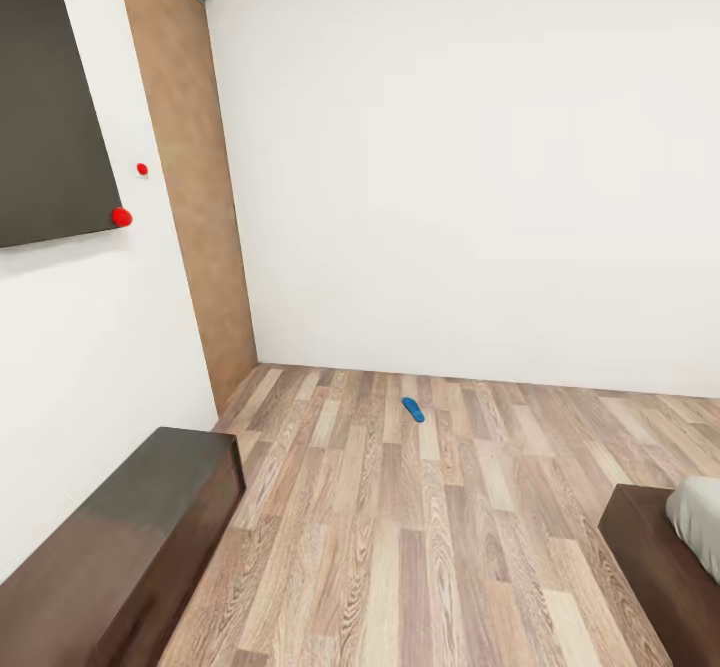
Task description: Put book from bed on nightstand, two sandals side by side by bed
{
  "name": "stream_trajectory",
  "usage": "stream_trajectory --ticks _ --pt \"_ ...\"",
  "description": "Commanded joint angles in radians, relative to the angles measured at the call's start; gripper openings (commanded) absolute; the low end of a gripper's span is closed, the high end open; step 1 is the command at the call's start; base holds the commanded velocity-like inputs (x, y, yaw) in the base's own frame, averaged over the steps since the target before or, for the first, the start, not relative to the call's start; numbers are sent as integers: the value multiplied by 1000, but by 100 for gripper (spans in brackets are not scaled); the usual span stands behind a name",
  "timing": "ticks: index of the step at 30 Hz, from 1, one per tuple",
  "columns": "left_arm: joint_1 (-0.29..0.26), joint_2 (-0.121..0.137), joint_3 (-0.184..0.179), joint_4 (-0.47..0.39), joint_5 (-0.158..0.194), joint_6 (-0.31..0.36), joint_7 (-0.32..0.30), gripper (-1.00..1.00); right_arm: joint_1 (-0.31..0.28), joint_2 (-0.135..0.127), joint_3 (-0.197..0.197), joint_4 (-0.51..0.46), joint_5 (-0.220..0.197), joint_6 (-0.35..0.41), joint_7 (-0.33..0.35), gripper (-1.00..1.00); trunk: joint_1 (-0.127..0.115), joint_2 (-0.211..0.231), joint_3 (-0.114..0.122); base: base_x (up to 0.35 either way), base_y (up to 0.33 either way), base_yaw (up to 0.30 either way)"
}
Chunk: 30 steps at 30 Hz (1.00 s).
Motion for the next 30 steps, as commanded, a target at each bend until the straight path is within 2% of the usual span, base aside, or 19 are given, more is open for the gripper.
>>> stream_trajectory --ticks 1,25,30 --pt "0 -5 -2 -6 -3 0 -1 100 -6 -1 -2 -2 -1 2 -3 100 0 0 0 0 0 0" --pt "0 -5 -2 -62 -6 -5 -1 100 -7 -2 -1 -2 0 1 -3 100 0 0 0 0 0 0" --pt "0 -5 -2 -78 -7 -11 0 100 -7 -2 -1 -2 1 1 -3 100 0 0 0 134 0 0"
